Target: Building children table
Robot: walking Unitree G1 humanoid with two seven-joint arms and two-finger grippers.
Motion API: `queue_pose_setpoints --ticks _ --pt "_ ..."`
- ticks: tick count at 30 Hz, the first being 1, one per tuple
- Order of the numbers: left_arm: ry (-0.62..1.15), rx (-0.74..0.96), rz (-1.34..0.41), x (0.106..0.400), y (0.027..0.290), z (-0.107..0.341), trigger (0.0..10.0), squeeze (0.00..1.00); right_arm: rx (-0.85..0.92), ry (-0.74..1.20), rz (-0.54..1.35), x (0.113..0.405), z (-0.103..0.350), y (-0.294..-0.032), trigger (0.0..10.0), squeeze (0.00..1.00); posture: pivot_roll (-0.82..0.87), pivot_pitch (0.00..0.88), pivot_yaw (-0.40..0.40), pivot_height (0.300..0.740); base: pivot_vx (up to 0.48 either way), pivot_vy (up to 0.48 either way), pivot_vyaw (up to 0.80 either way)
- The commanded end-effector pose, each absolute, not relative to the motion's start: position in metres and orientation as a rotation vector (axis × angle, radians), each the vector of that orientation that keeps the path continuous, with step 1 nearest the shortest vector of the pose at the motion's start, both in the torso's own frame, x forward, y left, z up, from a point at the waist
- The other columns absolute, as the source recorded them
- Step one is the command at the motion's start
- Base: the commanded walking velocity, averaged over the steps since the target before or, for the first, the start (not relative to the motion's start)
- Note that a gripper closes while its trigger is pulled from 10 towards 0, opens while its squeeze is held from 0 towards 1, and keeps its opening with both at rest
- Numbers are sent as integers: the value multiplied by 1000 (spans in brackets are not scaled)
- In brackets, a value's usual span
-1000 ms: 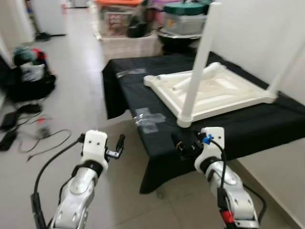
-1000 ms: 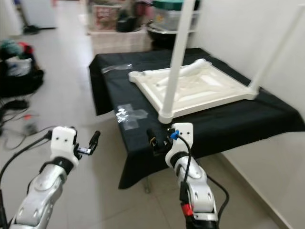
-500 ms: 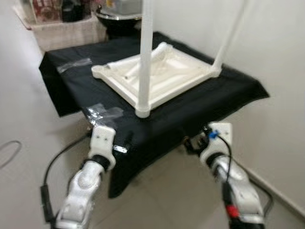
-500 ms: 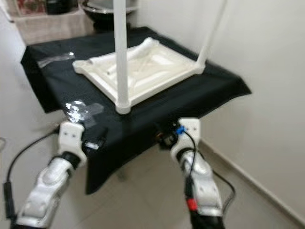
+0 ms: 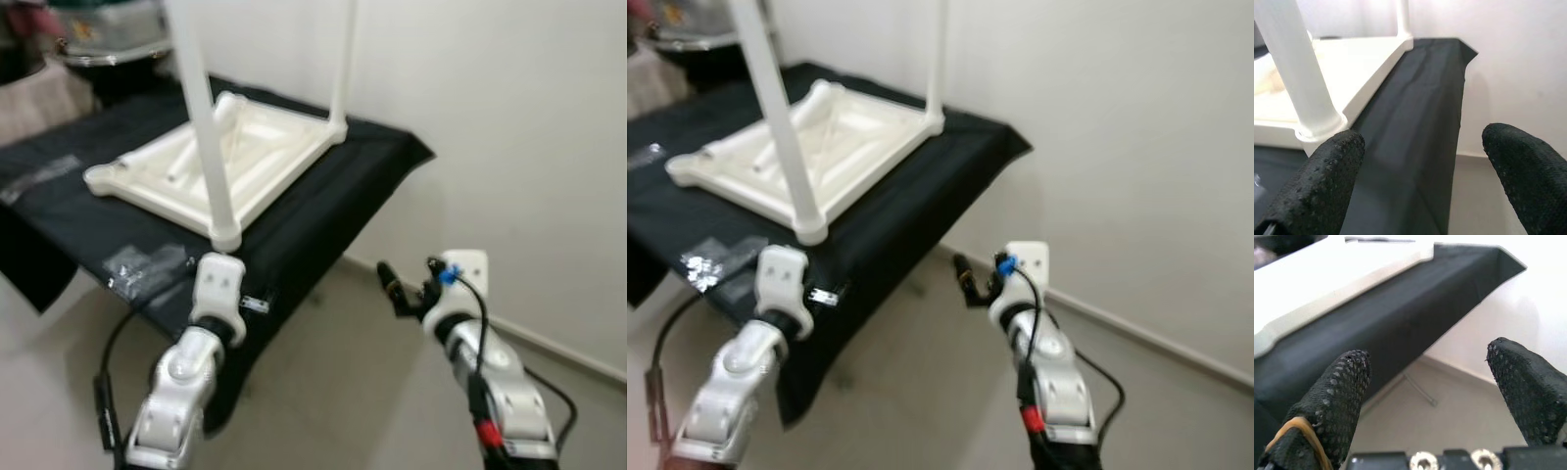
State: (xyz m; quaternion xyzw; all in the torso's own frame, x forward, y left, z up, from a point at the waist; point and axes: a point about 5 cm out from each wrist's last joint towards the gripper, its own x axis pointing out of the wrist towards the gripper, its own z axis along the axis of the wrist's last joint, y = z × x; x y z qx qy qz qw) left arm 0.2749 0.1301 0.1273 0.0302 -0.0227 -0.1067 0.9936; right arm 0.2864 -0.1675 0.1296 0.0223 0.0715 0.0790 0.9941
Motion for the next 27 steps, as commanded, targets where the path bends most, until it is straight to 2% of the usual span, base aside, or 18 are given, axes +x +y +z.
queue_pose_setpoints --ticks 1,27 --pt "-20 88 -183 274 140 123 10000 0 62 128 183 287 133 -159 10000 0 -37 29 -39 740 0 480 0" --pt "-12 91 -170 279 144 123 10000 0 12 112 197 287 134 -155 10000 0 -35 22 -36 740 0 480 0"
